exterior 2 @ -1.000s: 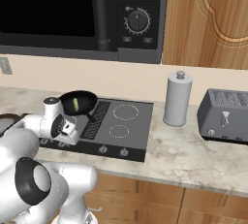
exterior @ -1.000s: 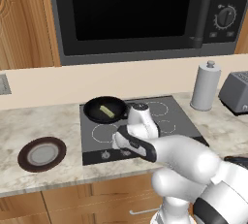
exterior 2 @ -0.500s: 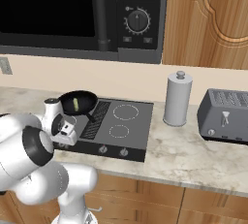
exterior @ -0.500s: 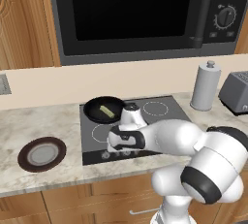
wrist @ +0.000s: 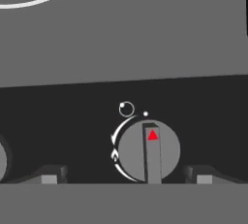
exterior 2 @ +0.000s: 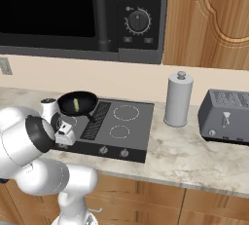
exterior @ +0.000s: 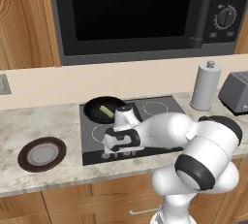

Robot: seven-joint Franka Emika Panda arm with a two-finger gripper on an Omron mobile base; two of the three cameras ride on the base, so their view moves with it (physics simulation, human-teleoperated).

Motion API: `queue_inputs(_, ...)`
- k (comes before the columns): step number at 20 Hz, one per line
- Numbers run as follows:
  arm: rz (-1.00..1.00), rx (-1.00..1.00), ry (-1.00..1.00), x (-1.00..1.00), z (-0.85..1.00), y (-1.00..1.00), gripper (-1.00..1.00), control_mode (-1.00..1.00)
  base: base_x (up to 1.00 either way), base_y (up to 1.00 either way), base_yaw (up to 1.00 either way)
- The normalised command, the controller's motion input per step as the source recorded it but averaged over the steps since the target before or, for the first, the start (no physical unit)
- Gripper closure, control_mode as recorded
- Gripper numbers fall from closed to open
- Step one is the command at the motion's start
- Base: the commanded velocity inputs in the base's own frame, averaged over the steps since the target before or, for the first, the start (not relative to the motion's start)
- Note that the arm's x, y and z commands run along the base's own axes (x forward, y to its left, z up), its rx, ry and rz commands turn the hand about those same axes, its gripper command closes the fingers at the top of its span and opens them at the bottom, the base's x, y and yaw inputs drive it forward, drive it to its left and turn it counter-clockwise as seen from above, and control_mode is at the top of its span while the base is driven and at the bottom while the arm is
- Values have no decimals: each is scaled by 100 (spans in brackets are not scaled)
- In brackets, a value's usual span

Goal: Pick up the butter stick and place it in the pan. Then turn on the burner for the pan.

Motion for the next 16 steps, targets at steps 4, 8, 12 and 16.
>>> queue_inputs(4, 0, -3, 0, 0, -10, -4, -100, -100, 0, 0, 0)
queue_inputs(8, 0, -1, 0, 0, -8, -11, -100, -100, 0, 0, 0)
queue_inputs(12, 0, 0, 0, 0, -12, -20, -100, -100, 0, 0, 0)
queue_inputs(16, 0, 0, 0, 0, -6, -20, -100, -100, 0, 0, 0)
